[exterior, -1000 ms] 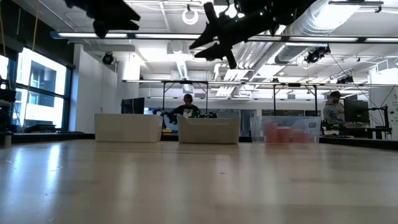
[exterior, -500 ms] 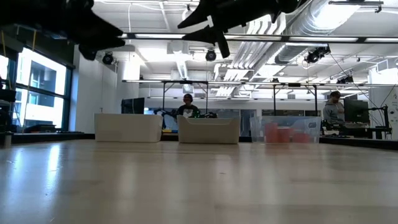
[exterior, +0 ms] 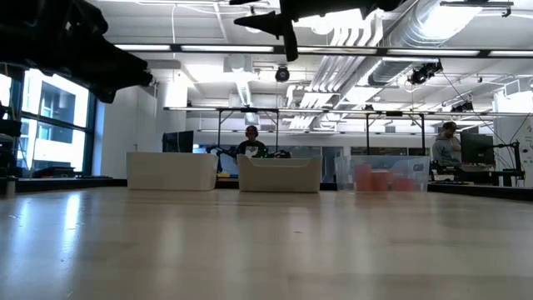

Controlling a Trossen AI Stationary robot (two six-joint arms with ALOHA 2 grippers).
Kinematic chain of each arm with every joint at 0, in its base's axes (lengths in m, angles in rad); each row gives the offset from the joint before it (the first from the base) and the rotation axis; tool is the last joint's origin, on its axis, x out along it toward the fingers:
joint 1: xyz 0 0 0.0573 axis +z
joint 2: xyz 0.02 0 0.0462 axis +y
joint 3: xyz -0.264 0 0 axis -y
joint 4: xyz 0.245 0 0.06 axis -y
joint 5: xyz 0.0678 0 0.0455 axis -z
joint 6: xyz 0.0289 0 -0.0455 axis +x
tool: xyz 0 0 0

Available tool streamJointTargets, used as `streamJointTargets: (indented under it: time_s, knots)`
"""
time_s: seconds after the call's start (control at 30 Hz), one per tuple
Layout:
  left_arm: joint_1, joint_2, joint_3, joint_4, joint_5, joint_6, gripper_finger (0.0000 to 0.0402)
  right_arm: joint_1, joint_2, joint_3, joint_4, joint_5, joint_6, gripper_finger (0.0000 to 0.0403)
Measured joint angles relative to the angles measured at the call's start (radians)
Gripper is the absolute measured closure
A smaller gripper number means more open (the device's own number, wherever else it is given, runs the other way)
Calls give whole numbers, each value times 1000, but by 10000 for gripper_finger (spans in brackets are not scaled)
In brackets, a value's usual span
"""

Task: Sort & place blocks by color
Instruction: Return to Home Position

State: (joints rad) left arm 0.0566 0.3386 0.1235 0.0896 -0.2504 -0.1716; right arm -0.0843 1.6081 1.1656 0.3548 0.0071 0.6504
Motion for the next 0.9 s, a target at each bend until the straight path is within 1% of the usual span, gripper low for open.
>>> streamJointTargets:
  time_s: [0.17, 0.27, 0.33, 0.43, 0.53, 0.6, 0.7, 0.83, 0.9]
  knots:
    - [0, -91, -47, -16, 10, -1, 245, 1, 0, 0, 44, 0, 7, 281]
    - [0, -137, -69, -19, 11, 3, 245, -1, 0, 0, 81, -6, 61, 281]
    - [0, -165, -83, -25, 11, 7, 245, -9, -5, 0, 75, -28, 117, 281]
    - [0, -199, -105, -32, 12, 0, 245, -25, -21, 0, 76, -117, 132, 281]
    - [0, -216, -113, -45, 21, -17, 245, -34, -54, 0, 83, -185, 99, 281]
    - [0, -221, -113, -42, 31, -19, 245, -31, -87, 0, 82, -192, 52, 281]
    - [0, -221, -113, -48, 34, -17, 245, -18, -158, 0, 70, -201, -61, 281]
    - [0, -220, -113, -48, 38, 25, 245, 1, -271, 0, -28, -199, -193, 281]
    - [0, -220, -113, -48, 38, 41, 245, 13, -335, 0, -113, -174, -236, 281]
